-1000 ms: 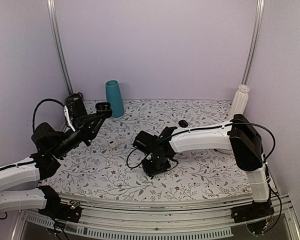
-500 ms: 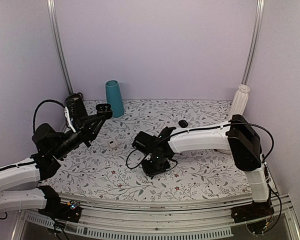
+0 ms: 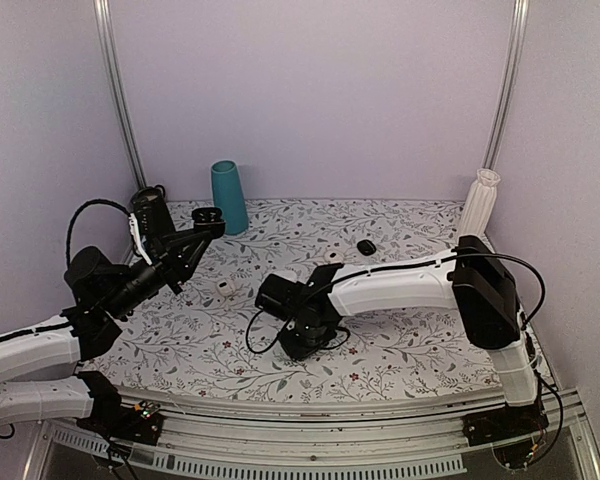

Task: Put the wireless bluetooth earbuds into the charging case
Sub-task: Adjust the right earbud at the center of the board.

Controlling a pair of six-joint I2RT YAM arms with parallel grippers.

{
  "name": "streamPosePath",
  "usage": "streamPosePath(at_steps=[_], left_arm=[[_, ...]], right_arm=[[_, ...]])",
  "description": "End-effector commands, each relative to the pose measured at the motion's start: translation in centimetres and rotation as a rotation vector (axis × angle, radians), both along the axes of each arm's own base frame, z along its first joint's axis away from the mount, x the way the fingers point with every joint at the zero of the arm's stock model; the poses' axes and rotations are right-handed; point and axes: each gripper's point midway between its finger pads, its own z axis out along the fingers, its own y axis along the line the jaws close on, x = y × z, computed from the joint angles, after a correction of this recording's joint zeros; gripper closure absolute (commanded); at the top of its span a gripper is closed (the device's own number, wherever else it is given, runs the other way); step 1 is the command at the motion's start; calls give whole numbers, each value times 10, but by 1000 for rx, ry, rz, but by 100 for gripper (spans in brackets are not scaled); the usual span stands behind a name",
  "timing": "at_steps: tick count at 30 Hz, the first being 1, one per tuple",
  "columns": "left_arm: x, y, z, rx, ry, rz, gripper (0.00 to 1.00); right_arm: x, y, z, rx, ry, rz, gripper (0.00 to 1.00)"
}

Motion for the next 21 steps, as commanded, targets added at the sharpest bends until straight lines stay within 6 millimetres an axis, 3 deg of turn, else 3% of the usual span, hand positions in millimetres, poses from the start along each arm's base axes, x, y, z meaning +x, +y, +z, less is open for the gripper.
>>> streamPosePath(at_steps=[1,8,11,16,21], left_arm=[[0,0,3,-10,-9,3,100],[0,0,4,-13,-3,2,100],[0,0,4,-11,-3,4,100],[1,-1,5,-10,-4,3,100],[1,-1,5,-13,-6,-1,100]], right_arm=[[-3,-11,-12,-68,-34,90,80],[-5,-19,-8,-56,-75,198,80],[-6,-23,-5,-57,-83,215,71],[-7,-21,6,-10,-36,140,60],[-8,-22,5,9,58,-33,59]])
